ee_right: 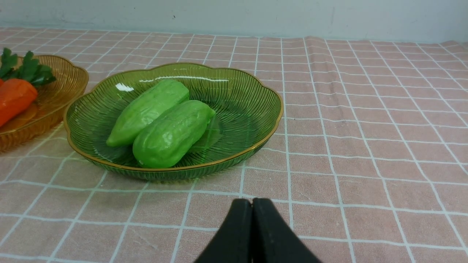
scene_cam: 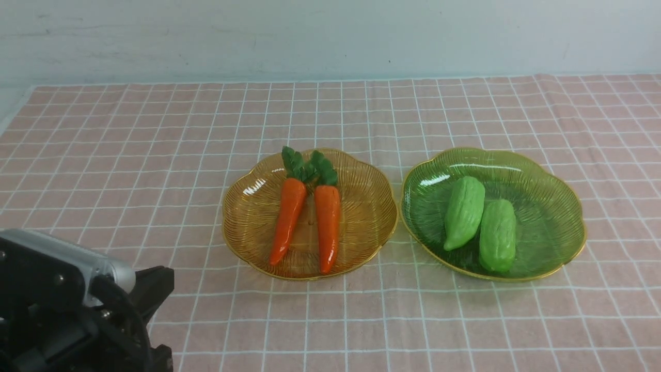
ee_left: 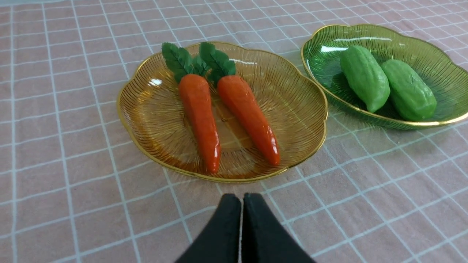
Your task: Put different types of vegetables on the plate.
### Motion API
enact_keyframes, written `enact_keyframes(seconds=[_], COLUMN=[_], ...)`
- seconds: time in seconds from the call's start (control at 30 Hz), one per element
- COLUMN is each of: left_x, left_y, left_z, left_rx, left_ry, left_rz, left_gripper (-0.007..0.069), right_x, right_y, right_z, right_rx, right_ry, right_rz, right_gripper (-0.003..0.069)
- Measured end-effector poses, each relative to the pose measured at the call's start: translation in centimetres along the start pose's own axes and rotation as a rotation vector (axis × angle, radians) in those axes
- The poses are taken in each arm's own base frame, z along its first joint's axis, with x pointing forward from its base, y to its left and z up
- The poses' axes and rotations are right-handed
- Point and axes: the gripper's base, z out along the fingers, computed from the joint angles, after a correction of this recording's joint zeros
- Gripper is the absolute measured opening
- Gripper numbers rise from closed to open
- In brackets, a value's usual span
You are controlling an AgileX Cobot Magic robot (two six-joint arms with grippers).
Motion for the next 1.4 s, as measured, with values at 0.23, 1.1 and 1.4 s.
enact_keyframes(seconds=[0.23, 1.1, 1.4], left_x=[4.1, 10.8, 10.8], left_y=[2.3, 4.2, 4.2], left_z=[-4.2, -5.2, -5.2], left_rx=[-0.149, -0.38, -0.381], left_ry=[-0.172, -0.117, -0.117], left_rz=[0.016, -0.038, -0.037], left_gripper=[-0.0003, -0.0003, -0.0003], right_x=[0.0, 0.0, 0.0], right_y=[0.0, 0.0, 0.0], right_z=[0.0, 0.0, 0.0], right_rx=[0.0, 0.0, 0.0], right_ry=[0.0, 0.0, 0.0], right_rz=[0.0, 0.0, 0.0], right_gripper=[-0.0015, -0.0015, -0.0015])
